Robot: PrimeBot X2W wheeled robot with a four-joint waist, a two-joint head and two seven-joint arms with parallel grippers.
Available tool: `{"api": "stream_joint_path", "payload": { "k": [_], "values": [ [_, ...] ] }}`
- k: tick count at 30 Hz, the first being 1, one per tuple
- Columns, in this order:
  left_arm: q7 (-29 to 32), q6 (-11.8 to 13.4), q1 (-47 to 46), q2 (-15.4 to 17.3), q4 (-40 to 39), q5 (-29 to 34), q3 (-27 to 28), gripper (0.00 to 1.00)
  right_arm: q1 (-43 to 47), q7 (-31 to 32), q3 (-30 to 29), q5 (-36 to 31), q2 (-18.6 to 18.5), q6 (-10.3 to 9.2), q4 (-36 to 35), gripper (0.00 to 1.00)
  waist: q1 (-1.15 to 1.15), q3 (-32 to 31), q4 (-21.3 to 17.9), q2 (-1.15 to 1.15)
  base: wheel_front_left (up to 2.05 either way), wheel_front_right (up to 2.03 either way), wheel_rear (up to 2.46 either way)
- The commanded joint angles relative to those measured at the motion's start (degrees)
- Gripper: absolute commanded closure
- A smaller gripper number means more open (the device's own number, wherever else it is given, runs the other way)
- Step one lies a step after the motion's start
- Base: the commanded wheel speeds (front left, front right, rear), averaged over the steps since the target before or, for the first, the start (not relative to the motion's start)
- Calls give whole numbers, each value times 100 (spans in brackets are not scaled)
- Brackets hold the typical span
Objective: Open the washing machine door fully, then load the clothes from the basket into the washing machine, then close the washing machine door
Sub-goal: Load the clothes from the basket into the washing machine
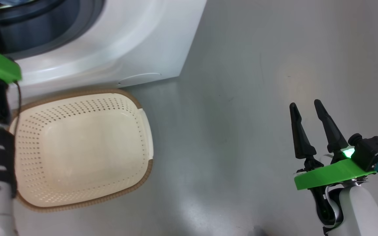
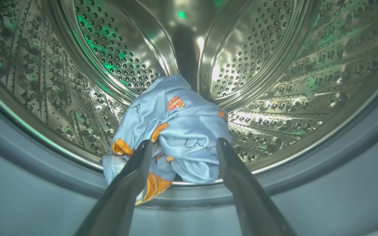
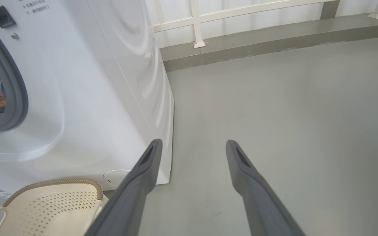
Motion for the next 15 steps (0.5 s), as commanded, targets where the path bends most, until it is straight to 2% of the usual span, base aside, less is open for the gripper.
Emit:
{"api": "stream_joint_path", "payload": {
  "k": [1,15],
  "values": [
    [-30,-8,224,178,-220,-4,136,0,82,-27,92,-47,-70,16,-103,0,0,-105,116,0,0,0,0],
    [-30,-9,1943,-359,-1260,143,269,0,382,-27,30,-73,-395,16,32,0,0,-856,553,0,0,0,0]
  ]
}}
